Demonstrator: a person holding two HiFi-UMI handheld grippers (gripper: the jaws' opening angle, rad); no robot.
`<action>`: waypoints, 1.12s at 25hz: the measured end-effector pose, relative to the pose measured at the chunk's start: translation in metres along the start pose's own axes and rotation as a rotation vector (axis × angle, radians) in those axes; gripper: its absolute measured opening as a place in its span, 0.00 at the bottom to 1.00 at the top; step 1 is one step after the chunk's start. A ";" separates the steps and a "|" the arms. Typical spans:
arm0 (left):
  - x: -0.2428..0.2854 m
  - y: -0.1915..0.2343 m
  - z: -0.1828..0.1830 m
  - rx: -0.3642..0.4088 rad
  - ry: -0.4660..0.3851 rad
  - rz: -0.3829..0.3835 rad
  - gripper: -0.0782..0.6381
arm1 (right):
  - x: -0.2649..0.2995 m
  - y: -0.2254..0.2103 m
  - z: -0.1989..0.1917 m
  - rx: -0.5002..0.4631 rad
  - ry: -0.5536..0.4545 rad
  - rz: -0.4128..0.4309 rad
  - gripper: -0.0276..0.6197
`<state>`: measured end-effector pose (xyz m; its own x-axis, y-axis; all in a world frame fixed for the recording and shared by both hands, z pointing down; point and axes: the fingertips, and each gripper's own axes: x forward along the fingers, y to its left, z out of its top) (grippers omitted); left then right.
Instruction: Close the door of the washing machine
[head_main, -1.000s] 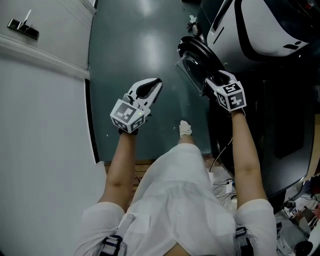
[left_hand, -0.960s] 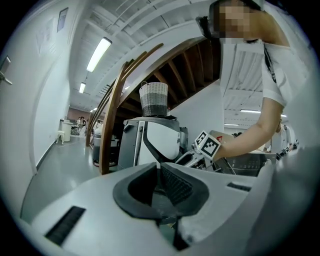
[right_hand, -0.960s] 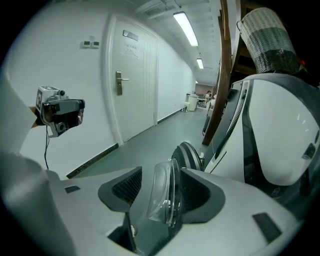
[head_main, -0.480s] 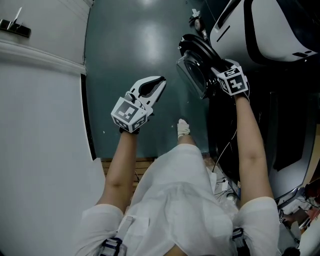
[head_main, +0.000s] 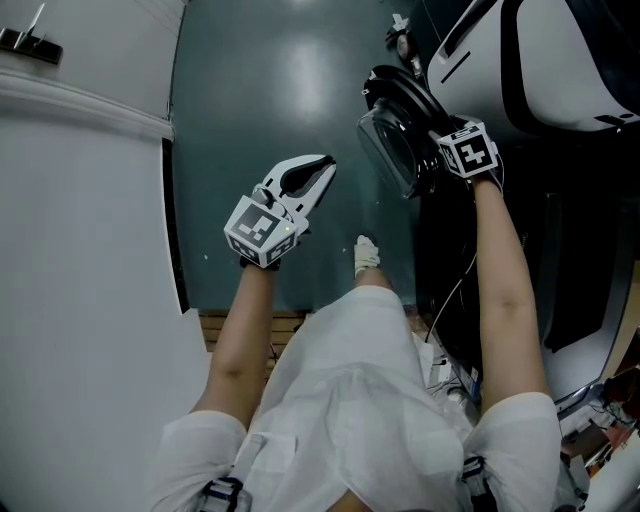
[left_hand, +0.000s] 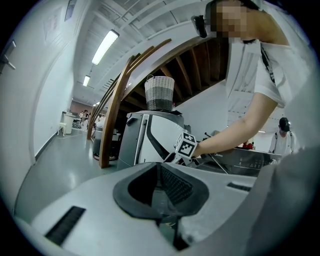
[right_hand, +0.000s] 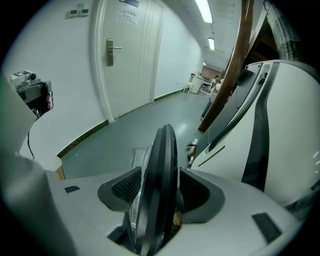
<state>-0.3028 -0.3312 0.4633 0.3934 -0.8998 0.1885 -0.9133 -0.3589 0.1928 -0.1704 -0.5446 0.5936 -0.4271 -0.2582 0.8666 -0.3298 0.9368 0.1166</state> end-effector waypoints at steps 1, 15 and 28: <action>-0.001 0.000 0.000 0.000 0.000 0.002 0.13 | 0.002 0.001 -0.001 -0.003 0.007 0.002 0.42; -0.027 -0.003 -0.007 -0.008 0.004 0.024 0.13 | 0.005 0.032 0.004 -0.008 0.004 0.009 0.45; -0.077 -0.041 -0.018 -0.004 0.011 0.031 0.13 | -0.013 0.133 -0.011 -0.193 0.007 0.082 0.45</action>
<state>-0.2942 -0.2426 0.4582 0.3657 -0.9079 0.2050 -0.9247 -0.3294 0.1907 -0.1993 -0.4141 0.6027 -0.4396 -0.1778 0.8804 -0.1259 0.9827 0.1356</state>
